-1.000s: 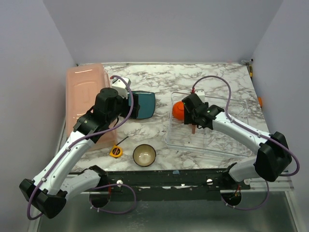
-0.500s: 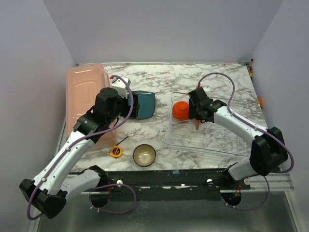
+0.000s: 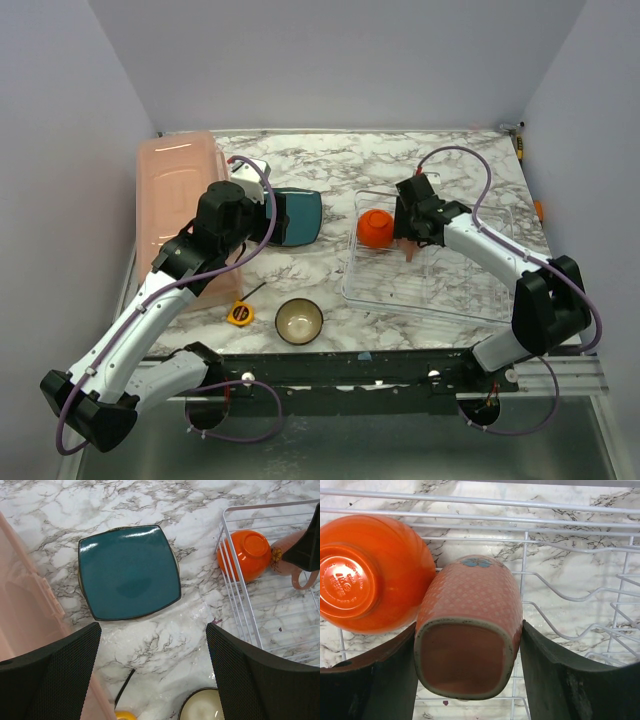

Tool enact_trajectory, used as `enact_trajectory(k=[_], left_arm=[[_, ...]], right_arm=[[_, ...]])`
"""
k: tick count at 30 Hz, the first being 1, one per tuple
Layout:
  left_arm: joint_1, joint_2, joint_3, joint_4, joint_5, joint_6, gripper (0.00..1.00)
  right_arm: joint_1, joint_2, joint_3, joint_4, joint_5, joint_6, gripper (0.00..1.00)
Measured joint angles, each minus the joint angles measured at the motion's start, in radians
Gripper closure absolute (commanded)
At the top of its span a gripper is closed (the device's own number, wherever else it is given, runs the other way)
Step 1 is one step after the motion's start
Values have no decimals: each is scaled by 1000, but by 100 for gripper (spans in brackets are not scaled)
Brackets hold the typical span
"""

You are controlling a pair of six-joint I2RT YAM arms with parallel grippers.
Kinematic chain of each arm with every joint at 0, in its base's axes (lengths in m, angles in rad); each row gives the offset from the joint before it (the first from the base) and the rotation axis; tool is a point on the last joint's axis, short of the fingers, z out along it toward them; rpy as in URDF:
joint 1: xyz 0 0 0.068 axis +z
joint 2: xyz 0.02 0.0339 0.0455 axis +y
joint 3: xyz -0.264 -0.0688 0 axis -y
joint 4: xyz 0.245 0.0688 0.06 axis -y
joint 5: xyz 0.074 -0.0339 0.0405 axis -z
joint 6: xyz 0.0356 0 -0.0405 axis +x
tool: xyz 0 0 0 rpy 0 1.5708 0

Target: Load the mixed dishes into the dish rack

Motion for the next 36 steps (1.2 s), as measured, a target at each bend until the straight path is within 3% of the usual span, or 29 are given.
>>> enact_trajectory(k=[10,26,33,36], left_arm=[[0,0,0,0,0,0,14],[0,8,0,0,0,0,14],[0,11,0,0,0,0,14],[0,11,0,0,0,0,14]], right_arm=[[-6,3,0,11,-8,1,63],[-6,4,-3,12,-31,-6,13],[-6,8,-3,13,-45,-10,1],[-6,8,-3,13,-50,-17,0]])
